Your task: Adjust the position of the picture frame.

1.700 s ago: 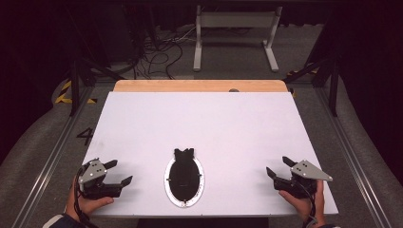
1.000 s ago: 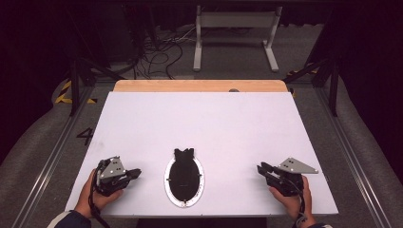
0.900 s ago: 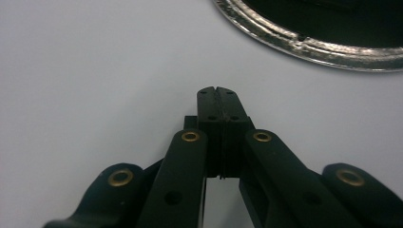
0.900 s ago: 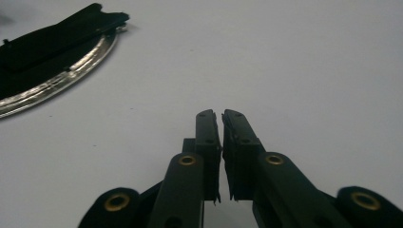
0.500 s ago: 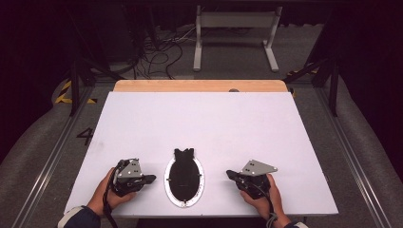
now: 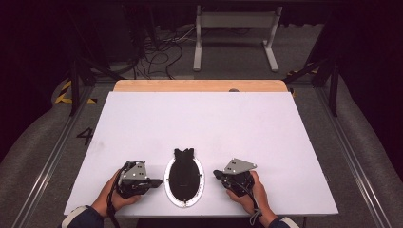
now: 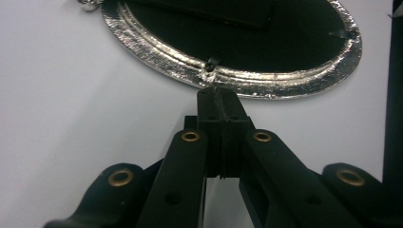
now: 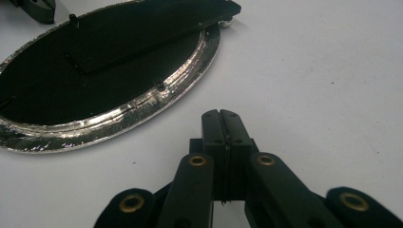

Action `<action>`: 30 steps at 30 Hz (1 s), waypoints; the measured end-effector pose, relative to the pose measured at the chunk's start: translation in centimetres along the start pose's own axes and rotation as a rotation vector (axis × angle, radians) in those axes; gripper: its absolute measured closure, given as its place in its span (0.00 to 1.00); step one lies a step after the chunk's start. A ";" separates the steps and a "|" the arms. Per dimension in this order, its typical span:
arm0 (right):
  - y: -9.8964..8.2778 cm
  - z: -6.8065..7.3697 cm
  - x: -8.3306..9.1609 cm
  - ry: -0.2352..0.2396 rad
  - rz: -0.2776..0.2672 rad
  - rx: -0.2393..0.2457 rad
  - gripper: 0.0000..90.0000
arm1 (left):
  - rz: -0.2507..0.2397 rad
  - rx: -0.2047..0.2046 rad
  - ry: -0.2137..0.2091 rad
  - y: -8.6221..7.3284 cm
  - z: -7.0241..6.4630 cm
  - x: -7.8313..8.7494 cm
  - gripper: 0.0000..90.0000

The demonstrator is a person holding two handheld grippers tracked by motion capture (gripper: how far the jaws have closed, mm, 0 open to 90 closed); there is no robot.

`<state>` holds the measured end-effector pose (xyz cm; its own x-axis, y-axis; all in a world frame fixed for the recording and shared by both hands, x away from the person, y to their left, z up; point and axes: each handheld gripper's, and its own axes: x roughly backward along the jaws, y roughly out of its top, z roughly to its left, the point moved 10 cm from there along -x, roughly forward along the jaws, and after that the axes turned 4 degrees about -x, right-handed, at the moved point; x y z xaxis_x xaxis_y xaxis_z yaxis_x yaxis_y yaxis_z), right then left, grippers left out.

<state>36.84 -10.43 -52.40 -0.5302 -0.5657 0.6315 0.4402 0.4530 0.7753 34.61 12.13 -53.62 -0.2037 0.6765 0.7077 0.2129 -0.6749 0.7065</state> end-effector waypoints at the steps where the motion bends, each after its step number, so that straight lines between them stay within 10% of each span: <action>1: 0.0 0.0 -0.1 0.000 0.001 0.003 1.00 | 0.000 -0.007 -0.006 0.1 -0.1 -0.1 1.00; 30: -0.6 -3.2 0.4 -0.029 0.054 -0.047 1.00 | 0.027 -0.140 -0.080 6.0 -2.4 -5.6 1.00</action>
<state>38.67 -13.13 -52.70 -0.5253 -0.5212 0.6726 0.5017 0.4487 0.7396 34.77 3.60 -53.35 -0.1222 0.6749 0.7277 0.0809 -0.7240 0.6850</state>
